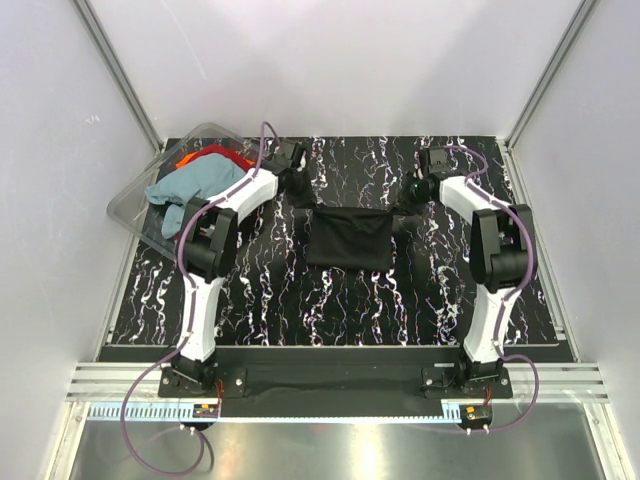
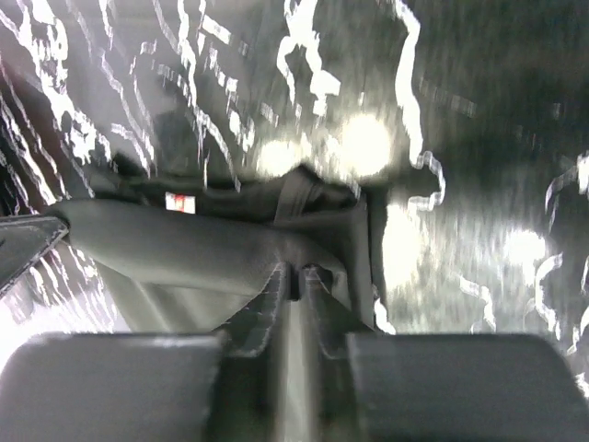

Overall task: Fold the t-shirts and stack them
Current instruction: Fold the tshirt

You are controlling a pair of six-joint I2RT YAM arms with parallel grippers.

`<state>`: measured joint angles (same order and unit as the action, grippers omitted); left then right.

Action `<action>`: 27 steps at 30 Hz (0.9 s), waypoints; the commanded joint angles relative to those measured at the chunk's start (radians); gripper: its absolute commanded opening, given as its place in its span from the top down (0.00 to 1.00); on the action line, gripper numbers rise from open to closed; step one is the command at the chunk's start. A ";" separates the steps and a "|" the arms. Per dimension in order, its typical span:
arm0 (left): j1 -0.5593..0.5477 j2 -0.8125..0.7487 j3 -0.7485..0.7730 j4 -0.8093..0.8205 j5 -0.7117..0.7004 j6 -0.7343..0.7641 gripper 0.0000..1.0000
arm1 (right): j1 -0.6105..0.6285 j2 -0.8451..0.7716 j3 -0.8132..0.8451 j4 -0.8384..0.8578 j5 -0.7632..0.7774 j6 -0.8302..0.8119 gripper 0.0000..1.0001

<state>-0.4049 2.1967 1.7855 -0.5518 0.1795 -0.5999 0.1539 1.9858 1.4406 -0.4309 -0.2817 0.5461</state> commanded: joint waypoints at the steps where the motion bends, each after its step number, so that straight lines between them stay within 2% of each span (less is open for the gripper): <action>1: 0.035 0.023 0.104 0.023 0.037 0.038 0.79 | -0.030 0.062 0.107 0.043 -0.037 -0.025 0.69; 2: 0.041 0.020 0.112 0.023 0.025 0.048 0.70 | -0.039 0.068 0.139 0.041 -0.084 -0.020 0.65; 3: 0.044 0.005 0.126 0.021 0.021 0.058 0.67 | -0.054 0.064 0.144 0.038 -0.092 -0.017 0.63; 7: 0.040 -0.064 0.104 0.024 0.012 0.101 0.60 | -0.059 -0.039 0.095 0.012 -0.069 -0.020 0.55; 11: 0.026 -0.107 0.052 0.030 0.069 0.135 0.63 | -0.059 -0.128 -0.064 0.011 -0.180 -0.052 0.48; 18: -0.015 -0.074 0.026 0.052 0.167 0.149 0.72 | -0.056 -0.257 -0.249 0.012 -0.249 -0.129 0.43; 27: -0.029 0.050 0.074 0.067 0.158 0.146 0.71 | -0.030 -0.240 -0.364 0.063 -0.290 -0.163 0.38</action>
<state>-0.4446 2.1902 1.8206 -0.5129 0.3172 -0.4702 0.0982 1.7569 1.0935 -0.4076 -0.5274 0.4168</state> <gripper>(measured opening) 0.286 0.620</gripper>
